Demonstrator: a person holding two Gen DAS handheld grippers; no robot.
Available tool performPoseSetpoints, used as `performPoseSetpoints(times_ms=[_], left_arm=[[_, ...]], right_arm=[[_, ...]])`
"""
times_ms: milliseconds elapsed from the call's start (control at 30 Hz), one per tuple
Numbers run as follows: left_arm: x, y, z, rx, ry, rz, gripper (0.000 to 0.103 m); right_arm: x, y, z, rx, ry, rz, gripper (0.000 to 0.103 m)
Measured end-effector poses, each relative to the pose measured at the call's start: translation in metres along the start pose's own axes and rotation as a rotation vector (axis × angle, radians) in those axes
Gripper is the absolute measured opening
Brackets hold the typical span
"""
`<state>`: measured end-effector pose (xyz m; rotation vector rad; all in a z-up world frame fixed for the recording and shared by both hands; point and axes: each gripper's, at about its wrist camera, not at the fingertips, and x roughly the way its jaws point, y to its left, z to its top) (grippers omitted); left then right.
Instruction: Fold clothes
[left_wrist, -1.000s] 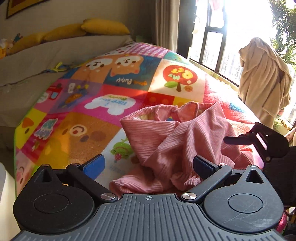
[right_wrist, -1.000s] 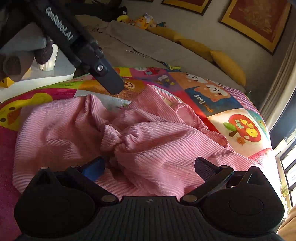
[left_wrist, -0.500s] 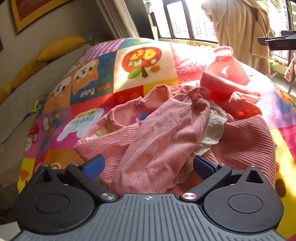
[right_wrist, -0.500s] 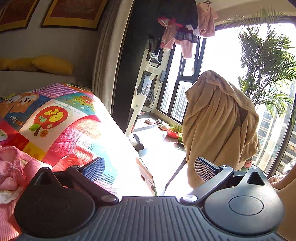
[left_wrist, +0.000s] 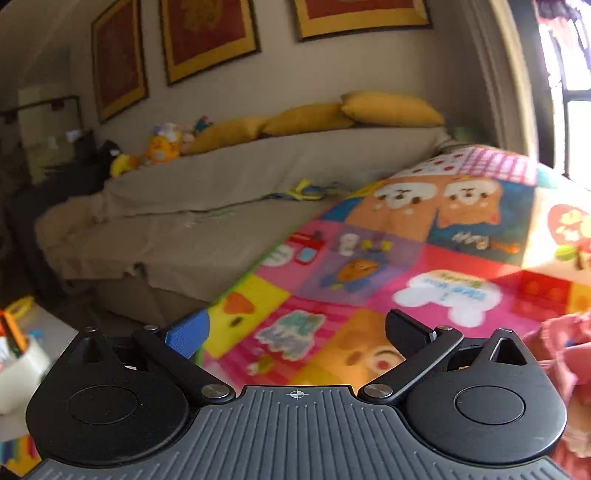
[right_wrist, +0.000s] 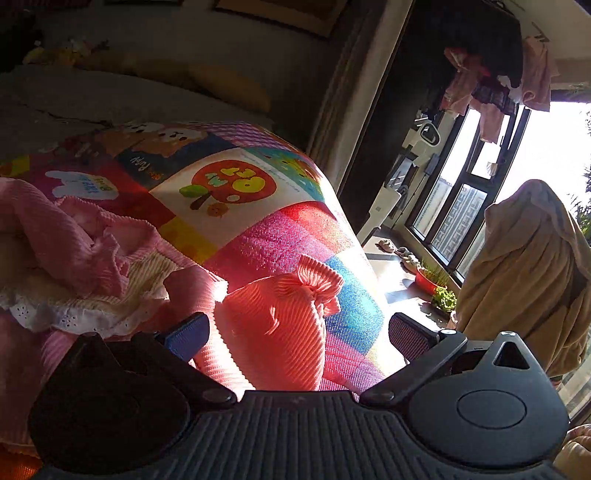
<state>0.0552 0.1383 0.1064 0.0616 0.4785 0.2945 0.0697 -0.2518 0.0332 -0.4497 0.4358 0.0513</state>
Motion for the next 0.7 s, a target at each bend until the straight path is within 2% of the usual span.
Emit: performPoseSetpoints(times_ms=[33,67,100,167,267,333,400,500,633,700], left_arm=[[-0.01,-0.009,-0.002,0.013,-0.011,-0.116,0.103],[-0.018,-0.029,-0.004,0.085,-0.022,-0.212,0.103],[-0.023,-0.049,-0.005,0.163,-0.03,-0.258,0.103],[-0.027,-0.111,-0.018,0.386,-0.049,-0.31,0.103],[-0.011,-0.169,-0.035,0.615,-0.041,-0.308,0.103],[0.015,-0.191,-0.043,0.691,-0.016,-0.273,0.103],[0.047,-0.192,-0.042,0.699,-0.026,-0.163,0.103],[0.071,-0.159,-0.022,0.577,-0.076,0.031,0.103],[0.085,-0.084,-0.018,0.436,-0.002,0.192,0.103],[0.092,-0.046,-0.016,0.364,0.035,0.271,0.103]], right_arm=[[0.007,0.006,0.003,-0.019,0.011,0.013,0.103],[0.012,0.011,0.005,-0.024,0.021,0.021,0.103],[0.016,0.015,0.007,-0.027,0.029,0.028,0.103],[0.017,0.017,0.009,-0.015,0.03,0.037,0.103],[0.013,0.017,0.007,-0.007,0.03,0.056,0.103],[0.011,0.016,0.003,-0.023,0.041,0.056,0.103],[0.012,0.017,-0.001,-0.06,0.041,0.022,0.103],[0.02,0.013,-0.006,-0.11,0.024,-0.079,0.103],[0.047,0.002,-0.003,-0.124,0.035,-0.161,0.103],[0.054,0.003,0.0,-0.145,0.035,-0.149,0.103]])
